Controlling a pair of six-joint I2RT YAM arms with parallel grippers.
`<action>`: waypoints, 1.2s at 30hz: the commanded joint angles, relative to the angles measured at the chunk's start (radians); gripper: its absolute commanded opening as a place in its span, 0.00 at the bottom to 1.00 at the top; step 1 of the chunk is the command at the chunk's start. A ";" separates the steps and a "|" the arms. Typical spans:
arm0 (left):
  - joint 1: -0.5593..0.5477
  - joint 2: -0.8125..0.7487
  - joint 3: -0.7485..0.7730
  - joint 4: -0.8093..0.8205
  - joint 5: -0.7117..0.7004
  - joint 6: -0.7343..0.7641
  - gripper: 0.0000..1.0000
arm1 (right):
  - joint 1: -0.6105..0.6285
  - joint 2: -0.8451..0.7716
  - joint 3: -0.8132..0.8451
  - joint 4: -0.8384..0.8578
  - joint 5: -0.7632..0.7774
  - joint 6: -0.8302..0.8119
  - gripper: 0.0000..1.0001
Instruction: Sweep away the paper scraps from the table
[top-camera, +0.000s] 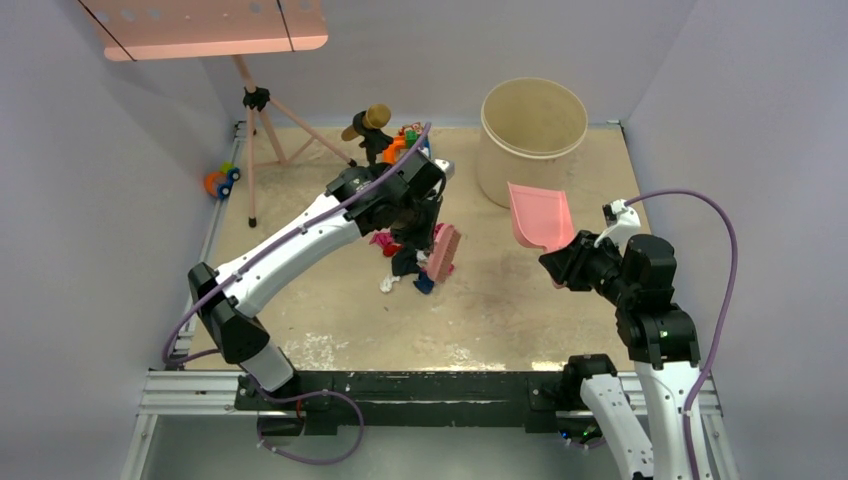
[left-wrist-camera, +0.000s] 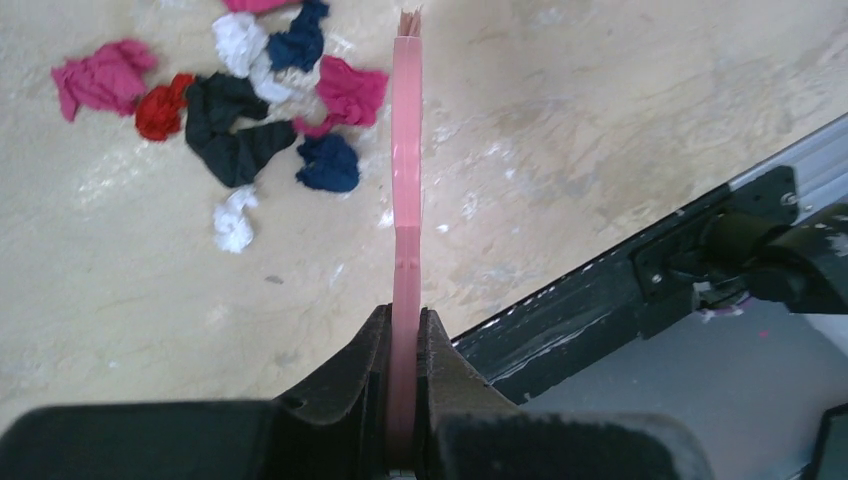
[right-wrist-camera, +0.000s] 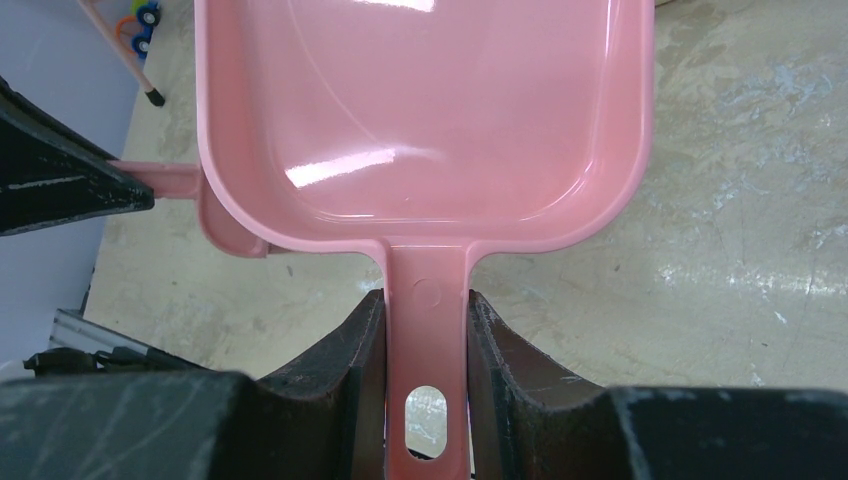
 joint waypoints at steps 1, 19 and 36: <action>0.032 0.014 -0.016 0.197 0.067 -0.039 0.00 | 0.002 0.001 -0.004 0.037 0.000 -0.013 0.00; 0.198 0.239 -0.044 0.376 0.229 -0.383 0.00 | 0.002 0.011 -0.026 0.043 -0.015 -0.006 0.00; 0.202 0.033 -0.156 0.167 0.001 -0.333 0.00 | 0.001 0.053 -0.124 0.100 -0.087 0.012 0.00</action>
